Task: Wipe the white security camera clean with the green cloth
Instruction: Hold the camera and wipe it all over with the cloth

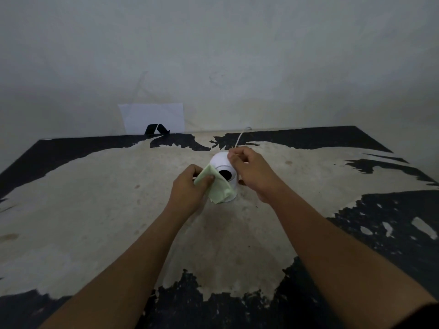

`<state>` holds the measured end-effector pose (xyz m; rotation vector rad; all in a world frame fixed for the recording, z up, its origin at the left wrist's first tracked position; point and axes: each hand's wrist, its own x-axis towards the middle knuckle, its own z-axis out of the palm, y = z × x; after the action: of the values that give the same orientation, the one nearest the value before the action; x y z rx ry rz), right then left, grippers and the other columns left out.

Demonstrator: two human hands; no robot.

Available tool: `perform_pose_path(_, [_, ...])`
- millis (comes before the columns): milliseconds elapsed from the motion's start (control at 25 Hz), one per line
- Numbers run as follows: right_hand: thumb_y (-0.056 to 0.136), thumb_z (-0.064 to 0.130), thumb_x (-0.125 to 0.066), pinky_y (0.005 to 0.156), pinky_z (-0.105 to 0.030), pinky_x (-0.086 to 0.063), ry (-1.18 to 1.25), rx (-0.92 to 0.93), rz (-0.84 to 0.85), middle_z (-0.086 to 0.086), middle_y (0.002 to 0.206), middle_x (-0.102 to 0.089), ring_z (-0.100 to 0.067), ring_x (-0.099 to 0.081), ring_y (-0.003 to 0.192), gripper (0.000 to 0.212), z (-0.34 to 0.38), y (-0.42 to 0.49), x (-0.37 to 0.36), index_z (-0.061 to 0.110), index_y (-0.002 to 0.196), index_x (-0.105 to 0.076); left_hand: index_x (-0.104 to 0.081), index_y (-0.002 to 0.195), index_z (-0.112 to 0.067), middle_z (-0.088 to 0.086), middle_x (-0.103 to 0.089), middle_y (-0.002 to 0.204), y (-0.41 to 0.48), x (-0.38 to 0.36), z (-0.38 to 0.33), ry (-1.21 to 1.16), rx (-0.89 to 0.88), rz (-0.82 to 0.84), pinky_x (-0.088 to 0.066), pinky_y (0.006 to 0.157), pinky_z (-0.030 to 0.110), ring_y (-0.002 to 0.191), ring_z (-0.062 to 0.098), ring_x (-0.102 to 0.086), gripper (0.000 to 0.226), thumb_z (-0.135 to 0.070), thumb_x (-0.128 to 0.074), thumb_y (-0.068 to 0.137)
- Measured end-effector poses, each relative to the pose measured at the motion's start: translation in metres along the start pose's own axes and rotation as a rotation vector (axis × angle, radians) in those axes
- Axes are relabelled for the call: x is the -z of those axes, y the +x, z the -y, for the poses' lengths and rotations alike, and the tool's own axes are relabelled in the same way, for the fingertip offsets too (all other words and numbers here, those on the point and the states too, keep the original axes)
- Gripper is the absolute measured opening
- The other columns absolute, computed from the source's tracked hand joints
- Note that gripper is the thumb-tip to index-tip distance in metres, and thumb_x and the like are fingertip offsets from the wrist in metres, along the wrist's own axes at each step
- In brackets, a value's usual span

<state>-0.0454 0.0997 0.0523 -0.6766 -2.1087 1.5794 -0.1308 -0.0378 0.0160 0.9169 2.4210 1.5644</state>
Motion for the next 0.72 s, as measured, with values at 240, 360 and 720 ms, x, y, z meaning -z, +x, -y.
perform_pose_path(240, [0.091,0.039,-0.053,0.095,-0.051,-0.051,0.021,0.030,-0.018,0.017,0.101,-0.056,-0.019,-0.057,0.109,0.024,-0.008,0.001,-0.001,0.028,0.112,-0.059,-0.050,0.099,-0.021,0.000,-0.059,0.092,-0.001,-0.017,0.006,-0.068,0.098,-0.022,-0.048,0.061,0.027,0.079,0.015,-0.058,0.029,-0.029,-0.068,0.077])
perform_pose_path(360, [0.091,0.040,-0.052,0.094,-0.049,-0.051,-0.011,0.040,-0.039,0.007,0.109,-0.057,-0.019,-0.056,0.109,0.029,-0.008,0.001,-0.002,0.026,0.115,-0.058,-0.044,0.102,-0.022,0.002,-0.056,0.098,-0.002,-0.029,0.004,-0.108,0.097,-0.038,-0.052,0.064,0.034,0.083,0.017,-0.057,0.047,-0.034,-0.076,0.069])
perform_pose_path(720, [0.091,0.041,-0.053,0.094,-0.049,-0.051,-0.016,0.058,-0.036,0.011,0.104,-0.058,-0.017,-0.057,0.107,0.027,-0.011,0.003,-0.001,0.027,0.112,-0.060,-0.044,0.102,-0.022,0.000,-0.057,0.096,0.006,-0.019,0.007,0.034,0.022,0.054,-0.040,0.057,0.024,0.075,0.012,-0.055,0.042,-0.035,-0.072,0.074])
